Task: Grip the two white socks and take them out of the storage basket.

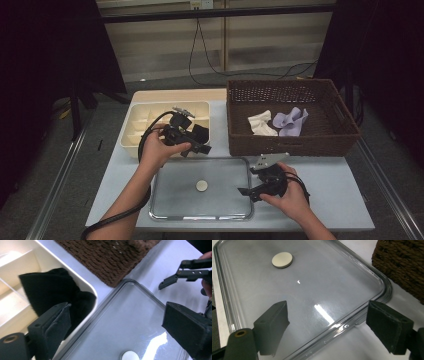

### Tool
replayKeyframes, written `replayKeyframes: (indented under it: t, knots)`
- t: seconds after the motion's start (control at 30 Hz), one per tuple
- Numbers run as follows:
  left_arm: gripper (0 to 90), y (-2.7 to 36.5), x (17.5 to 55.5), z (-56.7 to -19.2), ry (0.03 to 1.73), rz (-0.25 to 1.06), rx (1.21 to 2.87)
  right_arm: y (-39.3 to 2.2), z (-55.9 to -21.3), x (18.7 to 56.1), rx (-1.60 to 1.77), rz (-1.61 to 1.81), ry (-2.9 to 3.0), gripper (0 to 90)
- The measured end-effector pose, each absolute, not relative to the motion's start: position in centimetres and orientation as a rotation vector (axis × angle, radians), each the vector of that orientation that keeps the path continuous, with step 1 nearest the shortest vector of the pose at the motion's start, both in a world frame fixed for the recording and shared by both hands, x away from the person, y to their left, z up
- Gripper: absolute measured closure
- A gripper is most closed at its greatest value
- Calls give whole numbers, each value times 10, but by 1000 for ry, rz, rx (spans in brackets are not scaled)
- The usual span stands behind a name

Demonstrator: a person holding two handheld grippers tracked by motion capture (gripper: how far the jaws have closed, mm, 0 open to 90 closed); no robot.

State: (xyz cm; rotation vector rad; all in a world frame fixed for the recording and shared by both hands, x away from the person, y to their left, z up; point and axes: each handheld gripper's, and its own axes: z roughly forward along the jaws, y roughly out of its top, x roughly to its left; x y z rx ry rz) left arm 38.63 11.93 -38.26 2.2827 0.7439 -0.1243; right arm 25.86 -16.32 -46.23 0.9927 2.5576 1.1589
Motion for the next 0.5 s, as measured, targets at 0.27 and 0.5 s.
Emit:
replayKeyframes:
  t: [0.27, 0.5]
  knots:
    - [42, 114, 367, -386, 684, -150, 2244, -168, -461, 260, 1003, 1165, 2563, 151]
    - [38, 113, 353, -393, 616, -168, 2254, -172, -457, 262, 1006, 1183, 2553, 133]
